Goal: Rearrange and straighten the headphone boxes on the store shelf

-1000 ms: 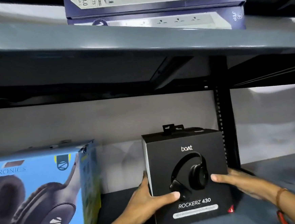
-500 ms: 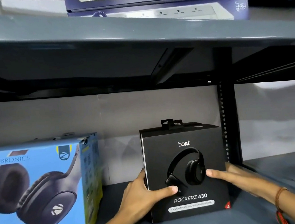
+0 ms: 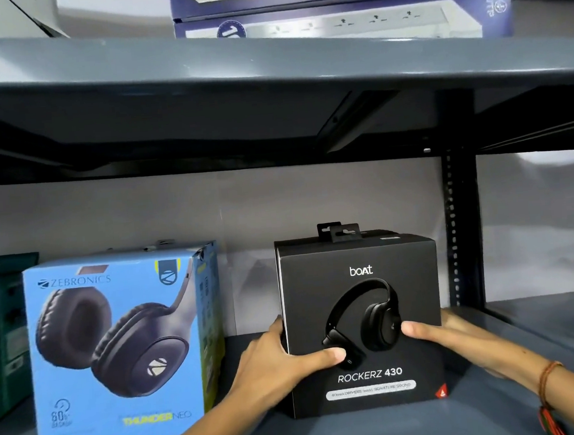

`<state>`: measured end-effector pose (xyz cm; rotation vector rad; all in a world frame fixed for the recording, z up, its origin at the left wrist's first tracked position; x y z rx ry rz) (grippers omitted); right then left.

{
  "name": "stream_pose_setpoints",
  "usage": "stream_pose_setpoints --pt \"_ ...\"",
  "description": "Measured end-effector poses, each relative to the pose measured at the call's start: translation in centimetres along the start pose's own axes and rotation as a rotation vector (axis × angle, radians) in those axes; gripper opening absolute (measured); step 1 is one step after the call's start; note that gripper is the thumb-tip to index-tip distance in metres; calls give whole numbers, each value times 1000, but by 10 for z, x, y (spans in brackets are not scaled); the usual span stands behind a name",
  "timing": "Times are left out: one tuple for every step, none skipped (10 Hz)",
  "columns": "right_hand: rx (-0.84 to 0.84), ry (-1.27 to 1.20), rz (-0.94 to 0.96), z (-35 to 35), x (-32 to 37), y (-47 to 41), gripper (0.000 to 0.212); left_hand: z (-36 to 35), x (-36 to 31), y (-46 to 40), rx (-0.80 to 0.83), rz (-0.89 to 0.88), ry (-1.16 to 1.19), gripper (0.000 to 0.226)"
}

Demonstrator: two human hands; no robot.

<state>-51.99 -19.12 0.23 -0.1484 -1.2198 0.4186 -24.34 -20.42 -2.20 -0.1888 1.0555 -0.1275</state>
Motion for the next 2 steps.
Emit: stream_pose_setpoints --pt "-13 -2 3 -4 7 4 91 0 -1 5 52 20 8 83" --pt "-126 -114 80 -10 19 19 94 4 2 20 79 -5 -14 128"
Point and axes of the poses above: each hand's wrist, its own y-axis away from the middle knuckle, its own z-axis out of the back of the hand, x = y × z, the point moved 2 cm from there along -y, towards the middle knuckle, and after that the axes turned 6 degrees about z, right-handed, at the moved point
